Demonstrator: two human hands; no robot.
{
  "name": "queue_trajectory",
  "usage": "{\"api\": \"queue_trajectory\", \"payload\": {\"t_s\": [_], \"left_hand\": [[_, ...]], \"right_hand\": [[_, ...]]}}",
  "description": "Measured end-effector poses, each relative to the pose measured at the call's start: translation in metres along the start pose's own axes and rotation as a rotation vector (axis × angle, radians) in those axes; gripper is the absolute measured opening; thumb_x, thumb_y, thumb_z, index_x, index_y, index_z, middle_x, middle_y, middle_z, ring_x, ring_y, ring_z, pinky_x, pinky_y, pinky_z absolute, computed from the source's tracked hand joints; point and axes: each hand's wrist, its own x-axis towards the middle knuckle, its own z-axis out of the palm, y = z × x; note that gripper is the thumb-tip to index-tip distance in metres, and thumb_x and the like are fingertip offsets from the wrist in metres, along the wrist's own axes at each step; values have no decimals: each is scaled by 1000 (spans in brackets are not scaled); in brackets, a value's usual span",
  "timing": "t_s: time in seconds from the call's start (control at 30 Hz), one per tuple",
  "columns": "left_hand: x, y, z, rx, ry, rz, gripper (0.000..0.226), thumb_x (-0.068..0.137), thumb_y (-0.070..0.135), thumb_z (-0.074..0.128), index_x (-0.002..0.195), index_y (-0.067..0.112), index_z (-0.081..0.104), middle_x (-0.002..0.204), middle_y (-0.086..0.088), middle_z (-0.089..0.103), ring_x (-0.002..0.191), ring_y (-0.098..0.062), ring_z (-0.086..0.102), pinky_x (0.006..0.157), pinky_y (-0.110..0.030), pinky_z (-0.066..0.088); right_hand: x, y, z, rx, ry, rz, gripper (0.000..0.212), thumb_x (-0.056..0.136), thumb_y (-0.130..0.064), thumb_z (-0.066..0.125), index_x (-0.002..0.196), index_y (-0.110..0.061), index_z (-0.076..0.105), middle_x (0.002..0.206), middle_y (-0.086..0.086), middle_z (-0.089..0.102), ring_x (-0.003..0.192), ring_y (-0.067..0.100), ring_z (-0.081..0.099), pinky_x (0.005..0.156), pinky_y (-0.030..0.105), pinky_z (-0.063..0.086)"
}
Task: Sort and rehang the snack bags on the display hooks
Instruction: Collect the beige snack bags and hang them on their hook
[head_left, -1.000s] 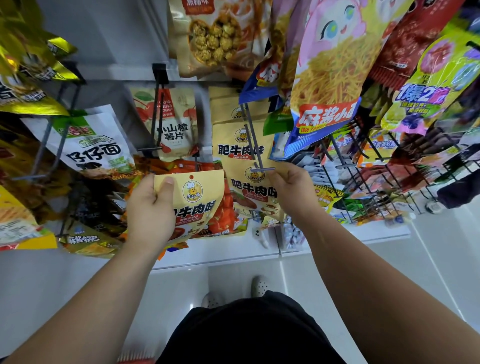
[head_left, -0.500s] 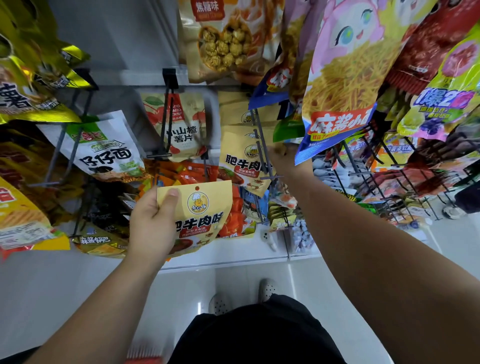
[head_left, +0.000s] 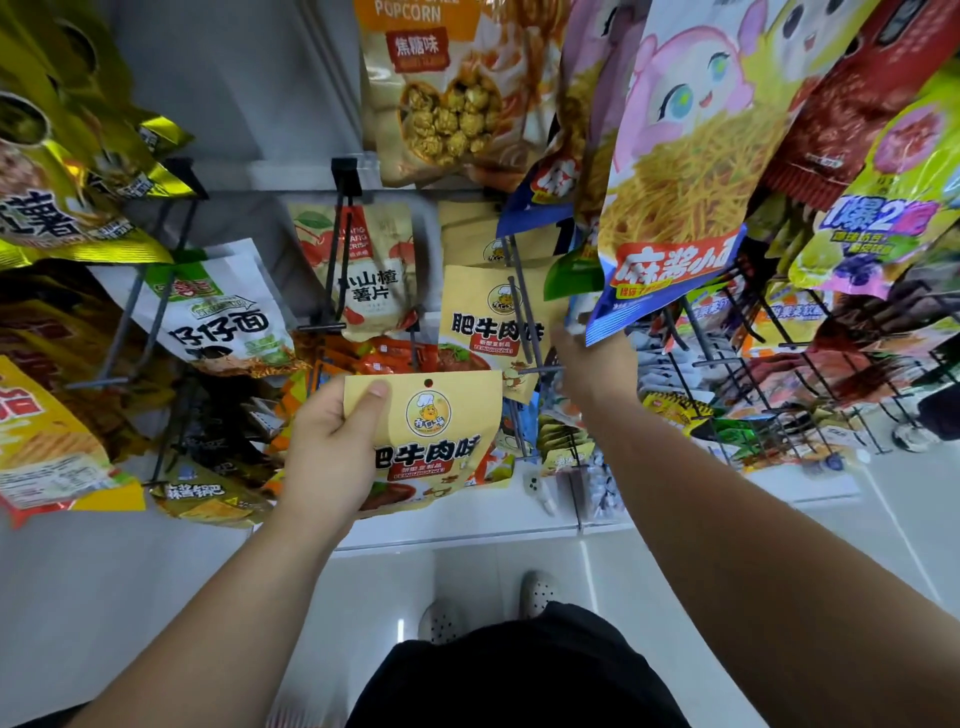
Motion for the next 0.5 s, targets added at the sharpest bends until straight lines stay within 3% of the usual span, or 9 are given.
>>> {"api": "queue_trajectory", "payload": {"t_s": [0.07, 0.13, 0.2, 0.27, 0.37, 0.5], "left_hand": [[-3, 0, 5, 1, -32, 4, 21, 105, 20, 53, 96, 19, 73, 88, 6, 80, 80, -11, 76, 61, -22, 56], [-4, -2, 12, 11, -66, 0, 20, 105, 21, 54, 97, 20, 73, 89, 6, 80, 82, -12, 76, 66, -26, 56], [-4, -3, 20, 22, -91, -2, 19, 105, 22, 55, 95, 20, 72, 88, 7, 80, 82, -11, 75, 70, -29, 54], [-3, -2, 30, 23, -119, 6, 18, 104, 22, 56, 95, 20, 71, 89, 7, 80, 82, -12, 76, 70, -31, 55], [0, -3, 43, 53, -166, 18, 16, 104, 25, 57, 96, 22, 70, 92, 2, 79, 88, -20, 75, 78, -42, 61], [10, -3, 55, 84, -253, -11, 19, 104, 27, 55, 92, 27, 71, 89, 4, 77, 87, -20, 73, 80, -46, 60]], "right_hand": [[-29, 14, -10, 157, -13, 50, 26, 97, -45, 59, 109, -21, 58, 98, 3, 71, 93, 27, 70, 74, 36, 56], [-55, 24, -15, 294, -158, 133, 32, 101, -48, 55, 110, -18, 65, 104, 3, 72, 99, 23, 69, 82, 38, 54], [-71, 29, -20, 360, -358, 141, 37, 102, -48, 53, 106, -17, 73, 100, 3, 75, 93, 17, 70, 77, 30, 53], [-79, 30, -26, 410, -488, 90, 28, 102, -35, 59, 108, -12, 75, 97, -4, 78, 89, 11, 72, 73, 22, 55], [-80, 30, -32, 431, -496, 24, 20, 100, -15, 63, 115, -6, 74, 103, 3, 80, 88, 13, 76, 70, 22, 57], [-69, 26, -42, 425, -403, 7, 16, 100, -10, 62, 109, -10, 76, 98, 3, 81, 87, 15, 76, 71, 30, 59]]}}
